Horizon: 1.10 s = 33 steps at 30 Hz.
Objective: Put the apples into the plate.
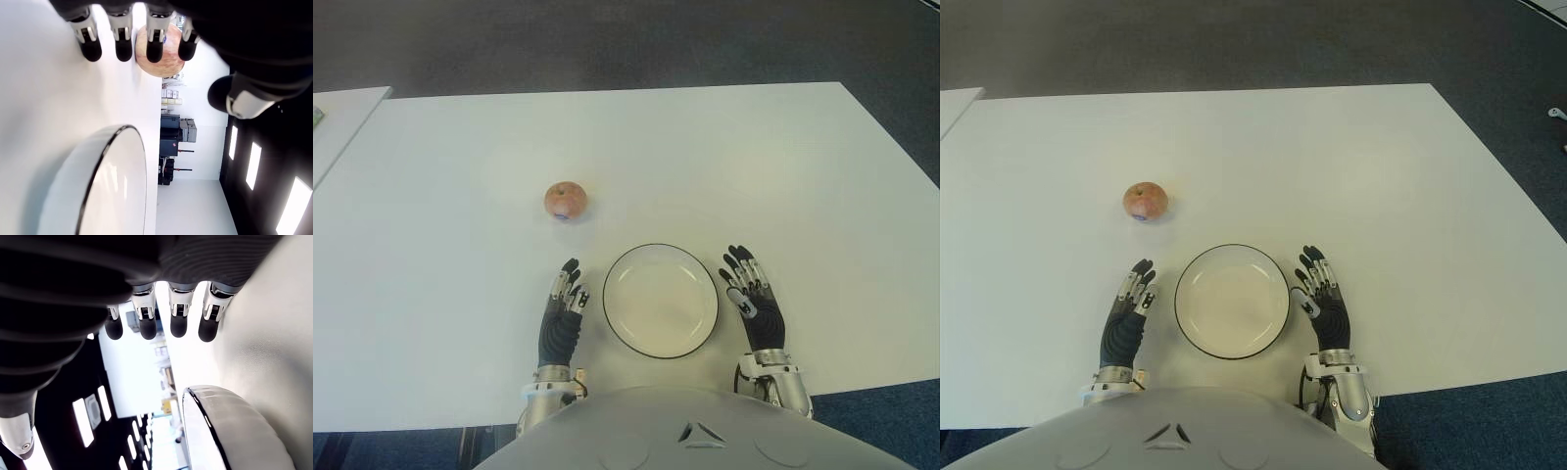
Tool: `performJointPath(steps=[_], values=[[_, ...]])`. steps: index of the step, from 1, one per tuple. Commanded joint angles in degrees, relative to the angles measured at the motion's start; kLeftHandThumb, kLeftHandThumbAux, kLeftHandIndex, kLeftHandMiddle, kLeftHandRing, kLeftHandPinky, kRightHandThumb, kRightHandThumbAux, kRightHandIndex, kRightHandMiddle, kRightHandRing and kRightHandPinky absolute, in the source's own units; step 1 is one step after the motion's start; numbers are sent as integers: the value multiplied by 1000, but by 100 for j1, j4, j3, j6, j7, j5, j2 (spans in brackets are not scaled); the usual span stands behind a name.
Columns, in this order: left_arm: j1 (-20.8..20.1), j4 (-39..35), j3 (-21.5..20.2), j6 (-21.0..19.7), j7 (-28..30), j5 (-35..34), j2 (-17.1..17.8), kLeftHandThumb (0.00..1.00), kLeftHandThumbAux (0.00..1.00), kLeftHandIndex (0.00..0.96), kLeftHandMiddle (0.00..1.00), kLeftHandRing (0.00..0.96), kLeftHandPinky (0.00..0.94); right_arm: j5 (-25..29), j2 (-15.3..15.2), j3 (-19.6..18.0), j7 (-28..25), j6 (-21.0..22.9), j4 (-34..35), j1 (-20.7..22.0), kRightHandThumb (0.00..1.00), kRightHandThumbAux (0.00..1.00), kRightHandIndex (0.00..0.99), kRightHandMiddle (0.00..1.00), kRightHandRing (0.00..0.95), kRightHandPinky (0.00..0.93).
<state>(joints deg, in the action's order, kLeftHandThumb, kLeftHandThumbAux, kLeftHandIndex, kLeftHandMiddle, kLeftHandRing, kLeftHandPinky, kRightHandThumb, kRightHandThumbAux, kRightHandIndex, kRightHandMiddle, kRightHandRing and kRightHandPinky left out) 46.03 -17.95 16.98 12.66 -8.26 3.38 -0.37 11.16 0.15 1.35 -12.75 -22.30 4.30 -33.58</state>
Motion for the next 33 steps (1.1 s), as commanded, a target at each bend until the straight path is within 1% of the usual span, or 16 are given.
performJointPath(steps=[1, 9, 11, 13, 14, 15, 16, 17, 19, 20, 22, 23, 26, 30, 31, 33], values=[[-20, 5, 41, -92, 12, 43, -67, 36, 411, 22, 27, 9, 42, -7, -4, 11, 5, 121, -103, -47, 145, 570, 14, 71, 12, 0], [-5, 11, 56, 7, -18, 71, -86, 37, 418, 25, 31, 15, 50, 11, -4, -1, 3, 140, -114, -38, 150, 572, 21, 77, 16, 0], [-22, 77, -37, 202, -243, 479, -33, 45, 431, 43, 40, 22, 52, -27, -15, -5, 14, 125, -140, -24, 153, 571, 23, 78, 15, 0], [1, 85, -184, 421, -499, 1030, 104, 53, 450, 48, 44, 28, 57, -49, -18, -8, 26, 126, -148, -20, 154, 571, 23, 76, 12, 0], [69, -166, -328, 440, -850, 1848, 226, 59, 465, 48, 50, 39, 68, -65, -16, -11, 39, 130, -158, -17, 155, 570, 23, 75, 10, 0], [119, -348, -430, 454, -1109, 2446, 305, 63, 473, 48, 53, 46, 75, -76, -15, -13, 48, 133, -166, -14, 155, 570, 23, 74, 9, 0], [90, -731, -571, 297, -1322, 3283, 385, 68, 484, 48, 58, 57, 86, -89, -17, -16, 56, 136, -181, -1, 155, 569, 23, 73, 8, 0], [62, -987, -661, 181, -1451, 3834, 431, 91, 492, 49, 69, 72, 94, -97, -18, -18, 61, 137, -191, 8, 154, 566, 22, 73, 7, 0], [-80, -1172, -782, -8, -1611, 4534, 532, 111, 499, 51, 79, 86, 101, -109, -18, -21, 64, 130, -225, 27, 153, 563, 21, 72, 6, 0], [-165, -1338, -882, -132, -1573, 4948, 606, 167, 486, 57, 89, 95, 110, -109, -18, -24, 68, 140, -230, 33, 154, 557, 20, 72, 6, 0], [-330, -1634, -1039, -366, -1378, 5551, 708, 228, 469, 66, 99, 104, 116, -100, -11, -32, 81, 171, -243, 50, 155, 549, 20, 72, 5, 0], [-403, -1729, -1083, -455, -1259, 5707, 731, 260, 455, 73, 104, 106, 120, -94, -3, -36, 90, 185, -264, 70, 159, 541, 20, 73, 6, 0], [-541, -1859, -1147, -609, -1020, 5912, 777, 303, 432, 84, 109, 105, 120, -77, 12, -45, 99, 200, -312, 107, 165, 528, 22, 78, 8, 0], [-850, -1998, -1287, -831, -516, 6137, 936, 336, 406, 96, 109, 100, 123, -31, 28, -60, 101, 244, -363, 147, 169, 518, 24, 85, 15, 0], [-995, -2005, -1350, -903, -309, 6232, 1038, 378, 373, 117, 117, 106, 128, -19, 26, -60, 93, 258, -371, 151, 168, 514, 24, 87, 17, 0], [-1628, -1835, -1551, -1091, 328, 6438, 1445, 376, 366, 114, 102, 92, 122, -3, 17, -63, 79, 283, -411, 175, 172, 511, 23, 83, 14, 0]])
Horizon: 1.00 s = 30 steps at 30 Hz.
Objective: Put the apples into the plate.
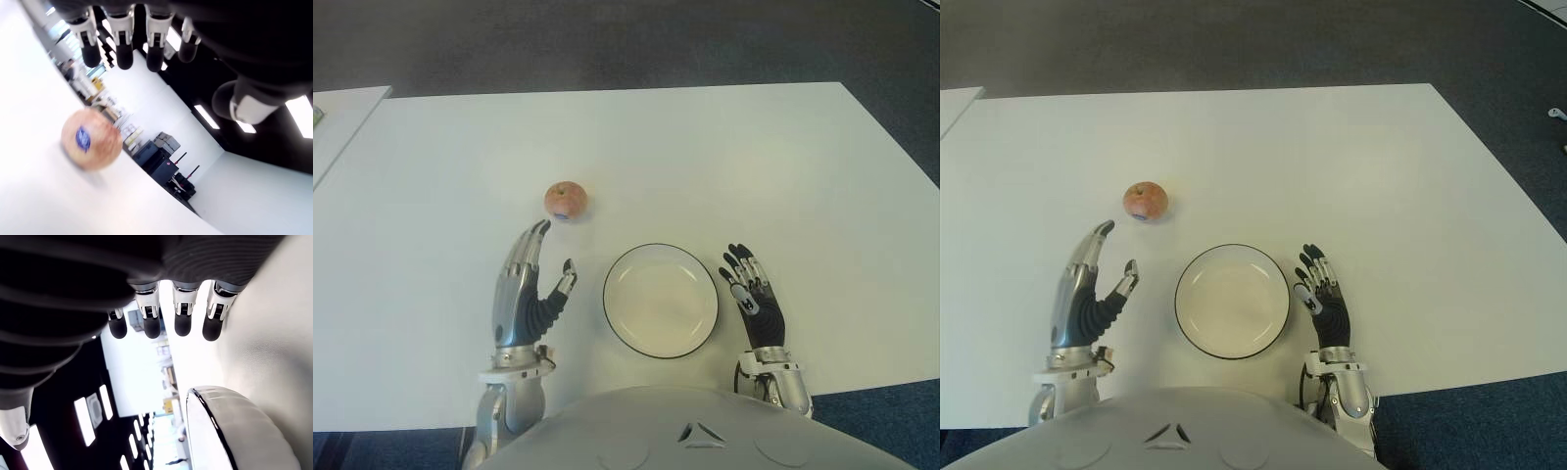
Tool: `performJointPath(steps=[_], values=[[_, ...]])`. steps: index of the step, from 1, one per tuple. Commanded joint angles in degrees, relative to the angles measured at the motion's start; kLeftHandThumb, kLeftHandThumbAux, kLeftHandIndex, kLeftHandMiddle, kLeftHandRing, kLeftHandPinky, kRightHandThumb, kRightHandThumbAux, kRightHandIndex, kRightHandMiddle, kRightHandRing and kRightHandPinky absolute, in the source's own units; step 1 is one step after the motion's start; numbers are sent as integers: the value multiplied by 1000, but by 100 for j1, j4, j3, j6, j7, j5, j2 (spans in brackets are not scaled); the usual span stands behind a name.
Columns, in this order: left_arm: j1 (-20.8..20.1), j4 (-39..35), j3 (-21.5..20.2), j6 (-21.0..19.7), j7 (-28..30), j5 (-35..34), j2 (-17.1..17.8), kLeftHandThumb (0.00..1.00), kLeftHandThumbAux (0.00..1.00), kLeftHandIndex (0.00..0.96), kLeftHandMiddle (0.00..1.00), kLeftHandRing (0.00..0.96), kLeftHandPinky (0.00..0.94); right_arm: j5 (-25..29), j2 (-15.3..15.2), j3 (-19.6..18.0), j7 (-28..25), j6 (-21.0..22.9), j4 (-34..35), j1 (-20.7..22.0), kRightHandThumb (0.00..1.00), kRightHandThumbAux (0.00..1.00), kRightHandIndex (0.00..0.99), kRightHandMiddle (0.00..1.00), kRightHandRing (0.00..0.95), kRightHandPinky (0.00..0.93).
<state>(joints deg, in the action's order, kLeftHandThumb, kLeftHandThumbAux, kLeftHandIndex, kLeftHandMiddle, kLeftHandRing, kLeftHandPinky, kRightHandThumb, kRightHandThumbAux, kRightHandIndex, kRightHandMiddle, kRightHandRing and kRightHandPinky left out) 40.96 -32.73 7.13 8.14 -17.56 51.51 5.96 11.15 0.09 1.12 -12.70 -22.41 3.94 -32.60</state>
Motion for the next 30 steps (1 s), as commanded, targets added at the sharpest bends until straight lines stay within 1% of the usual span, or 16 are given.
performJointPath(steps=[1, 2, 5, 7, 9, 13, 16, 20, 21, 23, 28, 30], values=[[-1402, -234, -633, -708, 1491, 1705, 986, 375, 362, 113, 95, 85, 119, 5, 23, -45, 72, 302, -399, 95, 174, 509, 22, 81, 12, 0], [-1561, -157, -662, -749, 1619, 1756, 1074, 371, 358, 112, 87, 78, 115, 8, 23, -49, 71, 304, -416, 109, 176, 508, 22, 80, 10, 0], [-2165, 176, -800, -768, 2161, 1882, 1616, 353, 347, 109, 66, 56, 97, -1, 36, -60, 98, 297, -460, 136, 179, 504, 21, 80, 8, 0], [-2443, 295, -837, -717, 2464, 1959, 1948, 340, 343, 107, 50, 35, 66, -5, 48, -68, 121, 291, -484, 151, 183, 506, 21, 79, 6, 0], [-2689, 421, -819, -657, 2680, 2029, 2207, 327, 339, 104, 34, 18, 47, 7, 63, -78, 141, 291, -504, 168, 189, 507, 23, 78, 3, 0], [-3149, 592, -683, -544, 3045, 2112, 2594, 298, 322, 86, 8, 3, 26, 28, 82, -103, 164, 284, -518, 161, 199, 517, 27, 73, 0, 0], [-3416, 669, -548, -476, 3284, 2085, 2786, 281, 310, 69, 2, 1, 21, 20, 77, -117, 152, 265, -527, 145, 198, 519, 28, 74, 1, 0], [-3772, 1102, -333, -356, 3341, 2047, 3003, 267, 298, 54, 0, 0, 12, 23, 56, -140, 106, 220, -594, 160, 192, 514, 28, 75, 4, 0], [-3901, 1309, -248, -312, 3313, 2063, 3046, 264, 294, 50, 0, 0, 10, 31, 53, -144, 91, 203, -611, 165, 192, 512, 28, 76, 5, 0], [-4211, 1852, -44, -218, 3172, 2114, 3115, 261, 290, 43, 0, 0, 9, 52, 50, -156, 64, 174, -648, 178, 194, 510, 30, 78, 7, 0], [-4765, 2836, 316, -86, 2780, 2161, 3213, 260, 292, 34, 0, 0, 25, 91, 50, -179, 22, 131, -715, 197, 200, 509, 33, 81, 8, 0], [-5031, 3227, 468, 55, 2617, 2154, 3317, 258, 293, 33, 0, 0, 35, 89, 53, -189, 26, 123, -716, 201, 202, 509, 34, 81, 7, 0]])
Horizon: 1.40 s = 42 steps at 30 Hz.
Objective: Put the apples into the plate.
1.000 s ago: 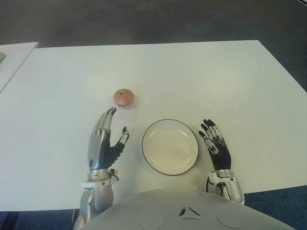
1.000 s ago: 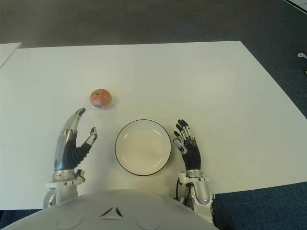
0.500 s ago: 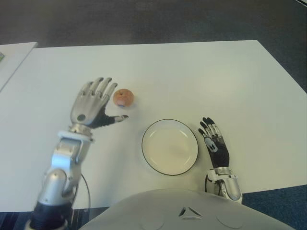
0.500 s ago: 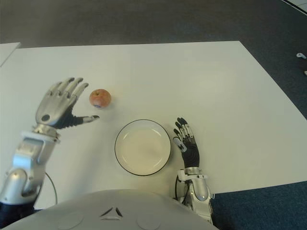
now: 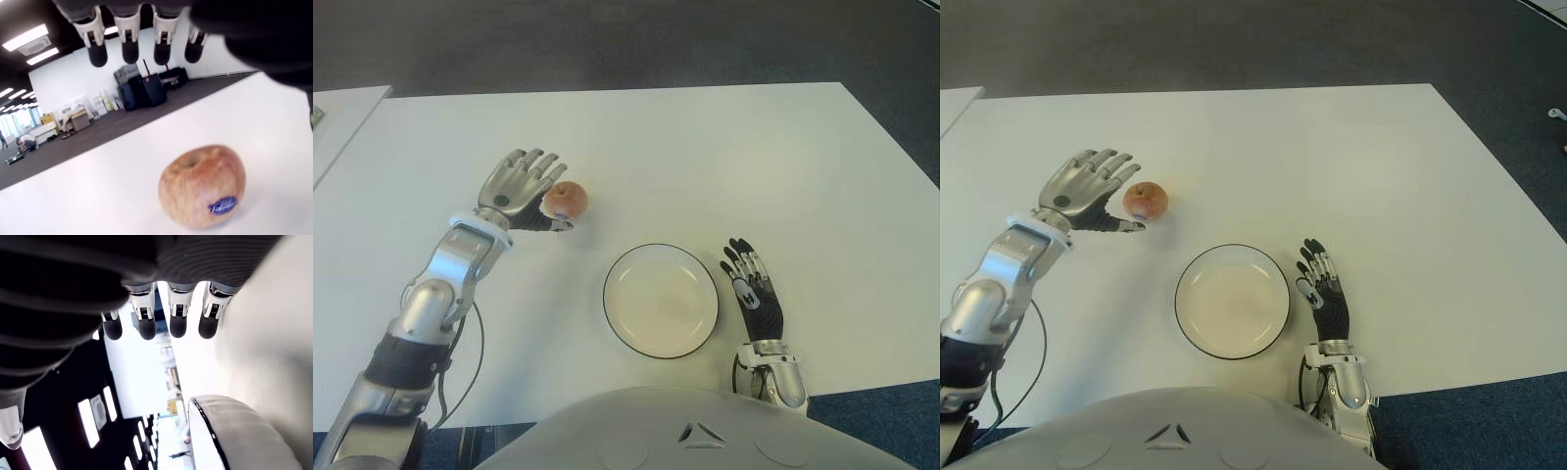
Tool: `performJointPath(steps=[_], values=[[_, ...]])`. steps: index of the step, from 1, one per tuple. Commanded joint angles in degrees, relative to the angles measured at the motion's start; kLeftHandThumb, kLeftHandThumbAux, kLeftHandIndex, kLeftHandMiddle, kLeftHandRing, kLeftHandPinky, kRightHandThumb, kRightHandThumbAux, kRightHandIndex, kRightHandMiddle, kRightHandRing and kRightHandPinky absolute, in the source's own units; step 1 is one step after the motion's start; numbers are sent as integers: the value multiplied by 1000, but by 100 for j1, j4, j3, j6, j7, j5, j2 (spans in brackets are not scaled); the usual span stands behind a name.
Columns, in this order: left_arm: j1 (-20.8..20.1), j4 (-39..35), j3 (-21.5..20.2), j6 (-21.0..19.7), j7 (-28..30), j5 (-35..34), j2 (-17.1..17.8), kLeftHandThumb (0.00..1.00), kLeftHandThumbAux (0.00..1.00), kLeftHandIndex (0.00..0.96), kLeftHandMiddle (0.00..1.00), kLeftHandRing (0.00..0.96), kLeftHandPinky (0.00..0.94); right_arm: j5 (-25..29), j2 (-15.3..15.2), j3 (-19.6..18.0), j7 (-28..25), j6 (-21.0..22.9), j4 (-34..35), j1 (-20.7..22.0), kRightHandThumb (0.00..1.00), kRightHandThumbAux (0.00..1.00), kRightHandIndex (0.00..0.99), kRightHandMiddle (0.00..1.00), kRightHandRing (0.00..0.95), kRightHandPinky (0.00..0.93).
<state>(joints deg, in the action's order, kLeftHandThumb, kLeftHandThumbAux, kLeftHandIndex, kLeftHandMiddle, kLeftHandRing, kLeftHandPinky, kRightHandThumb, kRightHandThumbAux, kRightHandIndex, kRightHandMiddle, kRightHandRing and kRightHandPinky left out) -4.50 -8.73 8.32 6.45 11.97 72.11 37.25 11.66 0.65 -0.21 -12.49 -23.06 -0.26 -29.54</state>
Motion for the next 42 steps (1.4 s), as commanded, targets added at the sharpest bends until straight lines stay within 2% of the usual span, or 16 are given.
performJointPath(steps=[1, 9, 16, 28, 42], values=[[-574, 960, 411, 273, -402, 88, 235, 252, 294, 31, 0, 0, 44, 34, -2, -60, 8, 185, -295, -104, 201, 511, 35, 81, 8, 0], [-1050, 1898, 911, 546, -766, 64, 540, 225, 289, 19, 0, 0, 46, 9, 1, -72, 4, 121, -286, -168, 199, 530, 36, 80, 4, 0], [-1406, 2601, 1330, 617, -877, -6, 544, 236, 299, 7, 0, 0, 30, 8, 8, -65, -13, 62, -260, -248, 198, 536, 32, 67, 0, 0], [-1633, 3323, 1777, 530, -1233, -230, 359, 255, 292, 0, 0, 0, 24, -52, 74, -103, 95, -12, -241, -289, 219, 539, 40, 45, 0, 0], [-1731, 3626, 2059, 360, -1537, -405, 284, 262, 284, 0, 0, 0, 0, -75, 108, -116, 131, -74, -299, -303, 215, 540, 34, 52, 0, 0]])
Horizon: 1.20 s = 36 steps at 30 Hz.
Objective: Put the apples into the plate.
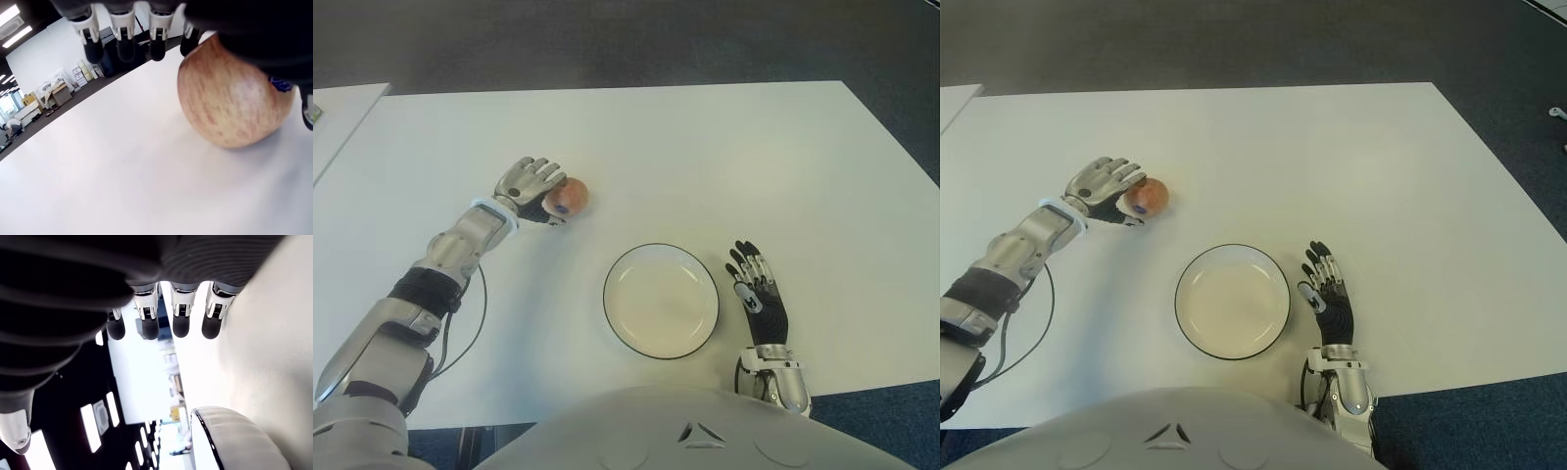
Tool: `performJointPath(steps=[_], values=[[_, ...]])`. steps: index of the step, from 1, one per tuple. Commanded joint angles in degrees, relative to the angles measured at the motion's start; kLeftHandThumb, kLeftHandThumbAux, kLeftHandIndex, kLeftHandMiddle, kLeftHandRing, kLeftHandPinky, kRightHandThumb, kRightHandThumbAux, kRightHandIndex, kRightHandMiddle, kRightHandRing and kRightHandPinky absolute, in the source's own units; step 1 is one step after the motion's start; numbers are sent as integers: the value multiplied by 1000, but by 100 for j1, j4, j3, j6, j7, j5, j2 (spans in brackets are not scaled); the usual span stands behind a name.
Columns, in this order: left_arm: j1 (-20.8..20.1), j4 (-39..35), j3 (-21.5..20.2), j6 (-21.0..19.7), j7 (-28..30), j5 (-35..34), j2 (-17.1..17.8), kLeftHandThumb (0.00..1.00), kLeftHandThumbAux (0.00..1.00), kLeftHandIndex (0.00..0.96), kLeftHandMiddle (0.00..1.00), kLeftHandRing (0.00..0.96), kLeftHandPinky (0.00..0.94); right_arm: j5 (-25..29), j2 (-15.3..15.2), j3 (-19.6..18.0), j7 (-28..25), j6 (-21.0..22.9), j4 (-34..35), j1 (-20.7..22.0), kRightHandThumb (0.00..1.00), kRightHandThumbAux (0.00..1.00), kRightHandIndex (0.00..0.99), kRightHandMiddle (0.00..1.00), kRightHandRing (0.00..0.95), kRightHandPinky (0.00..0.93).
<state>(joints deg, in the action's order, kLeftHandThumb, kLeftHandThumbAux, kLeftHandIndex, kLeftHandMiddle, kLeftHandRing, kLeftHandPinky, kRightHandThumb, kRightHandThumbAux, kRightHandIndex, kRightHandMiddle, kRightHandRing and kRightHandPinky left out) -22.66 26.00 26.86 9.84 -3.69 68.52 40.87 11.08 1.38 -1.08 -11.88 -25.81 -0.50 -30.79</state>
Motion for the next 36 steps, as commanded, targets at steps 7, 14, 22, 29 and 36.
performJointPath(steps=[7, 14, 22, 29, 36], values=[[54, 183, 293, -55, -16, -170, -143, 279, 277, 0, 0, 0, 0, 59, 29, -18, 24, 245, -271, -192, 226, 533, 40, 59, 0, 0], [15, 315, 347, -38, -169, -315, -261, 307, 271, 0, 0, 0, 0, 55, 13, -19, 11, 213, -302, -186, 231, 534, 39, 52, 0, 0], [-23, 390, 432, 23, -389, -399, -271, 319, 265, 0, 0, 0, 0, 59, 15, -20, 11, 229, -354, -163, 228, 534, 30, 42, 0, 0], [-58, 524, 491, 74, -562, -523, -315, 317, 261, 0, 0, 0, 0, 37, 21, -21, 29, 231, -408, -140, 221, 532, 32, 48, 0, 0], [-103, 717, 511, 135, -763, -646, -389, 312, 259, 0, 0, 0, 0, 51, 34, -31, 41, 249, -485, -78, 228, 534, 36, 54, 0, 0]])
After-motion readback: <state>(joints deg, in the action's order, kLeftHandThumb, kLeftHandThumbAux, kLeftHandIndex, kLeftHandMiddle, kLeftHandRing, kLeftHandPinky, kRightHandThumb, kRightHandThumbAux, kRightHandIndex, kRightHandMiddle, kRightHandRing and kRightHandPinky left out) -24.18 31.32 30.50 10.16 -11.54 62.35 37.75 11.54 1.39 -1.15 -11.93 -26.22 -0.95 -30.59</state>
